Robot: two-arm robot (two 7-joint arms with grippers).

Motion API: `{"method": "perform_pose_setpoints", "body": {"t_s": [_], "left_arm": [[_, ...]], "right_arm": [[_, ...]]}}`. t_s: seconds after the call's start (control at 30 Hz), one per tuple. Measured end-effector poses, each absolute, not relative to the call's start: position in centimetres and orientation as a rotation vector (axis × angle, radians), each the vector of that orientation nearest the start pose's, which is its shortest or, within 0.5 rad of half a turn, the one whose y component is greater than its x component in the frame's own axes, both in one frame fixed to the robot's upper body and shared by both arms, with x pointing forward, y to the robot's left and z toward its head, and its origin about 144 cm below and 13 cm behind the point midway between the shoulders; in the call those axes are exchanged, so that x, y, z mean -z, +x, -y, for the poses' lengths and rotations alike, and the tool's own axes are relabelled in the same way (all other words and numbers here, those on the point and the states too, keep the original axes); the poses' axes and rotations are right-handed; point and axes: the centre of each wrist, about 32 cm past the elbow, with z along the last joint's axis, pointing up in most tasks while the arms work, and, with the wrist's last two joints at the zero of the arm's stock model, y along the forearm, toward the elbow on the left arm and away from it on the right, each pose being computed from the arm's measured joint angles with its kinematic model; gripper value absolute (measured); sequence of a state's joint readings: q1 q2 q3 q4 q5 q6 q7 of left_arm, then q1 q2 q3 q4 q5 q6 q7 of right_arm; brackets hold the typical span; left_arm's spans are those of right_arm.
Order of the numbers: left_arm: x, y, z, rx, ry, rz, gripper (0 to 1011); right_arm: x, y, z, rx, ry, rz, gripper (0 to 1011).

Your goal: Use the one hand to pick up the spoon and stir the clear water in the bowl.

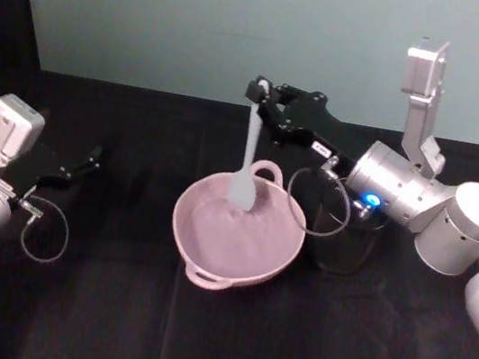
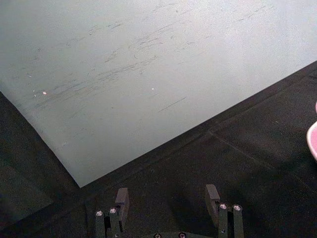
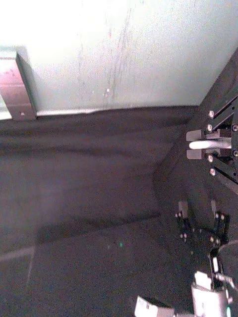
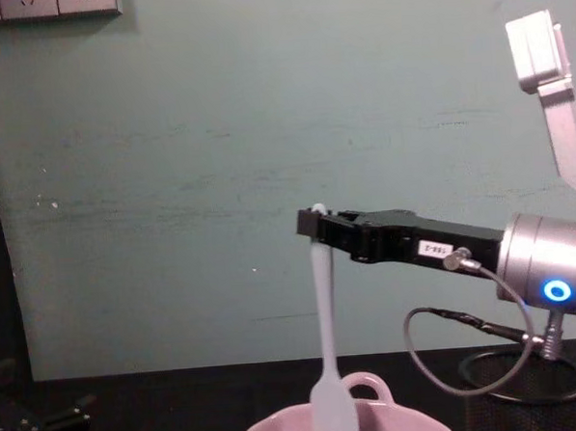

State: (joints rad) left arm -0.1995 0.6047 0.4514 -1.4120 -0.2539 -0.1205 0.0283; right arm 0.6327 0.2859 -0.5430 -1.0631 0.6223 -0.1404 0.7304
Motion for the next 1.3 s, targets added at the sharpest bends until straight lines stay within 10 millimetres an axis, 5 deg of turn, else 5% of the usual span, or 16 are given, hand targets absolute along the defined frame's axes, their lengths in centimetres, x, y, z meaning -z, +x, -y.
{"method": "perform_pose_setpoints", "body": {"t_s": [0.6,1.3], "left_arm": [[-114.0,48.9,-31.0,-1.248,0.305,0.285,1011],[-114.0,48.9,-31.0,-1.248,0.304,0.285,1011]], "right_arm": [[-120.1,58.0,24.2,0.592,0.082,0.037,107],[-119.8,56.3,20.3,0.457,0.096,0.01,107]]}}
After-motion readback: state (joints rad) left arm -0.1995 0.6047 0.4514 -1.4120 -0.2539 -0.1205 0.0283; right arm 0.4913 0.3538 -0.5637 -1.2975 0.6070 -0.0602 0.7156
